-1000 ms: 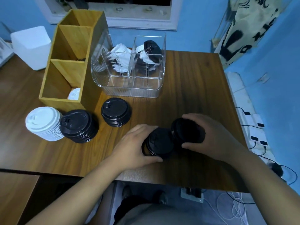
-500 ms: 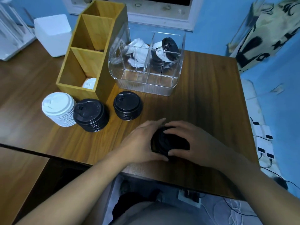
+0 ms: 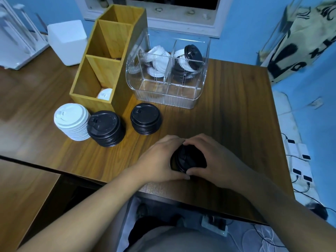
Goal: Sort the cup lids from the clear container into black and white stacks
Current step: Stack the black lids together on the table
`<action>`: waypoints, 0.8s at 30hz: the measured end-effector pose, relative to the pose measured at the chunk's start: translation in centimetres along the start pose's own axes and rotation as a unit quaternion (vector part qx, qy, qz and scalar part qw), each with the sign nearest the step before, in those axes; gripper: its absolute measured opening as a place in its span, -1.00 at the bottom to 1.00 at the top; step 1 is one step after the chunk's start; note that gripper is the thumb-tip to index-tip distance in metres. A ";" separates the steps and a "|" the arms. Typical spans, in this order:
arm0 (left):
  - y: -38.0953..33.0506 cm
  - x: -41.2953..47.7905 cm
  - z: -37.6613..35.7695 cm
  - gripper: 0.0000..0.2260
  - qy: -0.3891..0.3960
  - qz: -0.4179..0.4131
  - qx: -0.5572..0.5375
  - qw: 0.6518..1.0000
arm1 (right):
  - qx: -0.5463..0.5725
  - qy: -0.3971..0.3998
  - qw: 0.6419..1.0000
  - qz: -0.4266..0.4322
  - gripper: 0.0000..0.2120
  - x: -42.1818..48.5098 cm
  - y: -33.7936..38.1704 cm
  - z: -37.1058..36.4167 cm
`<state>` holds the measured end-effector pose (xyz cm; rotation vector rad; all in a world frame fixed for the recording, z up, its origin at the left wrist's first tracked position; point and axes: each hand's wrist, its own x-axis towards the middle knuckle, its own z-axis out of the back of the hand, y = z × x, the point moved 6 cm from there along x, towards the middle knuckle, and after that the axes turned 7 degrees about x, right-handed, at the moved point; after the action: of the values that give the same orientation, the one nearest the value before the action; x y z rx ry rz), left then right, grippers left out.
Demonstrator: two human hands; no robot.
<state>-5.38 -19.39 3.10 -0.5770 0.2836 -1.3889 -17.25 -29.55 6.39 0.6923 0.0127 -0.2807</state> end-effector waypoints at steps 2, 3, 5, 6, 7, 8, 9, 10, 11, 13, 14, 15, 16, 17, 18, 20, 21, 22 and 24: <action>-0.1 -0.4 0.2 -0.06 0.001 0.006 0.003 1.000 | 0.010 -0.002 1.000 0.001 -0.28 -0.2 0.0 -0.2; 0.0 -0.7 0.4 -0.03 -0.004 0.011 0.006 1.000 | 0.013 -0.006 1.000 0.008 -0.29 -0.4 0.0 -0.3; 0.5 -1.9 1.6 -0.05 -0.047 0.035 0.020 0.998 | 0.012 -0.012 1.000 0.017 -0.30 -0.6 -0.3 -0.8; 0.9 -2.7 2.4 -0.09 -0.087 0.054 0.027 0.994 | 0.007 -0.015 1.000 0.015 -0.28 -0.7 -0.4 -1.2; 1.3 -3.5 3.3 -0.15 -0.135 0.073 0.036 0.987 | -0.001 -0.018 1.000 0.012 -0.24 -0.8 -0.6 -1.6; 1.6 -4.2 4.1 -0.21 -0.183 0.090 0.049 0.978 | -0.009 -0.024 1.000 0.010 -0.21 -0.9 -0.7 -1.9; 2.0 -4.6 4.6 -0.25 -0.218 0.105 0.067 0.968 | -0.015 -0.031 0.999 0.009 -0.19 -0.9 -0.9 -2.2; 2.2 -4.7 5.0 -0.27 -0.237 0.120 0.087 0.960 | -0.016 -0.041 0.999 0.011 -0.18 -1.0 -0.9 -2.4; 2.5 -4.5 5.2 -0.28 -0.243 0.135 0.106 0.955 | -0.014 -0.051 0.998 0.014 -0.18 -1.0 -1.0 -2.5; 3.0 -3.4 5.2 -0.26 -0.242 0.161 0.138 0.947 | -0.013 -0.065 0.998 0.018 -0.19 -0.9 -1.1 -2.4; 3.3 -2.9 5.2 -0.24 -0.240 0.175 0.145 0.944 | -0.011 -0.067 0.998 0.018 -0.19 -0.8 -1.1 -2.3; 3.7 -2.3 5.1 -0.23 -0.238 0.194 0.141 0.941 | -0.008 -0.067 0.998 0.019 -0.19 -0.8 -1.2 -2.2; 4.1 -1.9 5.1 -0.22 -0.238 0.215 0.127 0.939 | -0.004 -0.068 0.997 0.021 -0.20 -0.8 -1.2 -2.1; 4.5 -1.5 5.0 -0.23 -0.238 0.233 0.109 0.936 | 0.003 -0.072 0.997 0.024 -0.20 -0.8 -1.3 -1.8; 4.7 -1.3 5.0 -0.26 -0.243 0.241 0.094 0.935 | 0.013 -0.078 0.997 0.024 -0.21 -0.7 -1.4 -1.5; 4.7 -1.2 5.0 -0.33 -0.258 0.221 0.087 0.937 | 0.037 -0.101 0.994 0.019 -0.21 -0.6 -1.3 -0.2; 4.3 -1.3 4.8 -0.35 -0.262 0.201 0.083 0.940 | 0.049 -0.118 0.992 0.021 -0.21 -0.5 -1.1 0.7; 3.8 -1.6 4.6 -0.34 -0.260 0.182 0.072 0.946 | 0.061 -0.138 0.988 0.027 -0.21 -0.4 -0.8 1.6; 2.7 -2.1 3.8 -0.24 -0.244 0.153 0.034 0.957 | 0.086 -0.164 0.982 0.047 -0.20 0.0 0.0 3.1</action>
<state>-1.55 -16.31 4.55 -0.7631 -0.0731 -0.9184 -17.45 -31.48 8.79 0.8098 -0.3608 -0.3050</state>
